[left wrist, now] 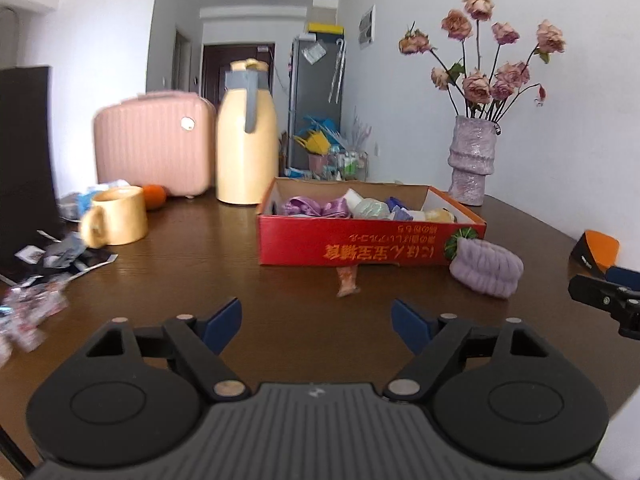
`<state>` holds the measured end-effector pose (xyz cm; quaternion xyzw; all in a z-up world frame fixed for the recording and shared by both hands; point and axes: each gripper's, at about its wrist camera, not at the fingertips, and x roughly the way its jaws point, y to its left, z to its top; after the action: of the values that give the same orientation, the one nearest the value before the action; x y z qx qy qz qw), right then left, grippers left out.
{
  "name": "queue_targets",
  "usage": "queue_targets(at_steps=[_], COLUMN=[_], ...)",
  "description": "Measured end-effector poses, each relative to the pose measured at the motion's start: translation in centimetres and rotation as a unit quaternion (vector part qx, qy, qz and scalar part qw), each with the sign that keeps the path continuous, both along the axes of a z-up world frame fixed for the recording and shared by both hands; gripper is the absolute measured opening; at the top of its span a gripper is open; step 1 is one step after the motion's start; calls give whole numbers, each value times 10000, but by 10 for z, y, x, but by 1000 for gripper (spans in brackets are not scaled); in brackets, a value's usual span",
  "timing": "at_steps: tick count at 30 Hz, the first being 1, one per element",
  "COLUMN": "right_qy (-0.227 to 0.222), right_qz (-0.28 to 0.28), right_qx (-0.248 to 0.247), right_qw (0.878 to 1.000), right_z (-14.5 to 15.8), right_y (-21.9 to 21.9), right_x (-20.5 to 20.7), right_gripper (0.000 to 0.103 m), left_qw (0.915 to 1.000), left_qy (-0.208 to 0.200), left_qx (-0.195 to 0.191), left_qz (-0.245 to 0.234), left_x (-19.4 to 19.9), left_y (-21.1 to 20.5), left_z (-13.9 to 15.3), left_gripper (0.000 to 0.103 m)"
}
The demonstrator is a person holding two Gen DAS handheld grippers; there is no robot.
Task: Organize soft objects
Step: 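Move both tools back toward the lilac fluffy headband, then grasp the lilac headband with the left tool while the right tool grips it too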
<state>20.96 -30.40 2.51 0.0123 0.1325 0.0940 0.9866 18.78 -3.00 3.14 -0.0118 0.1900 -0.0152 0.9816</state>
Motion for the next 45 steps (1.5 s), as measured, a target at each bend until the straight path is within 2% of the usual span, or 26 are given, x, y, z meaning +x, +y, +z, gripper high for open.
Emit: queue_targets(at_steps=[2, 4, 6, 8, 11, 14, 15, 16, 17, 19, 21, 23, 26, 28, 30, 33, 35, 37, 39, 40, 41, 42, 43, 45], right_qy=[110, 332, 621, 952, 1334, 1588, 1654, 1716, 1660, 1415, 1157, 939, 866, 984, 1112, 1154, 1135, 1050, 982, 973, 991, 1039, 1117, 1457], right_qz=[-83, -179, -240, -245, -373, -491, -428, -302, -160, 350, 1163, 1732, 1942, 1624, 1244, 1050, 1013, 1005, 922, 804, 723, 647, 550, 428], right_qx=[75, 186, 467, 905, 1245, 1273, 1294, 1292, 1142, 503, -72, -620, -878, -774, -470, -116, 116, 496, 809, 898, 925, 962, 1056, 1316], right_qw=[9999, 9991, 9967, 9910, 9825, 9778, 9768, 9762, 9794, 9880, 9864, 9784, 9732, 9788, 9849, 9877, 9883, 9881, 9876, 9879, 9881, 9878, 9866, 9796], right_z=[4, 5, 4, 0, -11, -24, -28, -31, -31, -28, -26, -30, -37, -38, -36, -31, -27, -20, -16, -15, -14, -15, -17, -24], right_y=[-8, -18, -30, -45, -56, -58, -58, -56, -51, -30, -4, 20, 35, 31, 20, 4, -3, -11, -17, -17, -17, -16, -16, -16], right_x=[23, 51, 77, 108, 147, 176, 182, 187, 187, 179, 161, 140, 123, 123, 125, 126, 124, 118, 122, 127, 129, 135, 143, 162], right_gripper=[83, 74, 73, 64, 55, 43, 29, 20, 20, 16, 16, 16, 19, 25, 30, 33, 34, 44, 48, 48, 48, 48, 48, 46], left_qw=[9999, 9996, 9991, 9983, 9965, 9947, 9941, 9934, 9928, 9918, 9906, 9880, 9861, 9851, 9849, 9824, 9791, 9777, 9772, 9779, 9786, 9791, 9785, 9753], left_qy=[118, 207, 247, 292, 407, 506, 539, 573, 617, 689, 707, 683, 670, 728, 888, 1052, 1024, 937, 825, 782, 783, 844, 962, 1291], left_qx=[-70, -145, -160, -126, -97, -113, -130, -151, -172, -216, -317, -399, -463, -509, -581, -809, -990, -1092, -1101, -1066, -1023, -1000, -996, -933], left_qz=[3, -138, -294, -481, -718, -893, -936, -980, -1012, -1052, -1127, -1325, -1452, -1471, -1366, -1316, -1452, -1530, -1619, -1621, -1606, -1558, -1529, -1532], left_x=[26, 51, 76, 102, 135, 161, 167, 172, 176, 180, 179, 175, 168, 168, 172, 177, 178, 180, 182, 186, 193, 203, 213, 229], left_y=[-3, -8, -17, -29, -47, -63, -67, -69, -71, -73, -70, -64, -57, -52, -48, -44, -42, -43, -46, -49, -53, -57, -60, -66], left_z=[4, 8, 10, 11, 9, 3, 1, -1, -4, -7, -8, -8, -9, -13, -19, -23, -22, -18, -11, -9, -7, -8, -10, -19], left_gripper=[79, 78, 78, 77, 77, 77, 77, 77, 77, 77, 77, 77, 77, 74, 73, 72, 72, 72, 71, 61, 44, 36, 19, 14])
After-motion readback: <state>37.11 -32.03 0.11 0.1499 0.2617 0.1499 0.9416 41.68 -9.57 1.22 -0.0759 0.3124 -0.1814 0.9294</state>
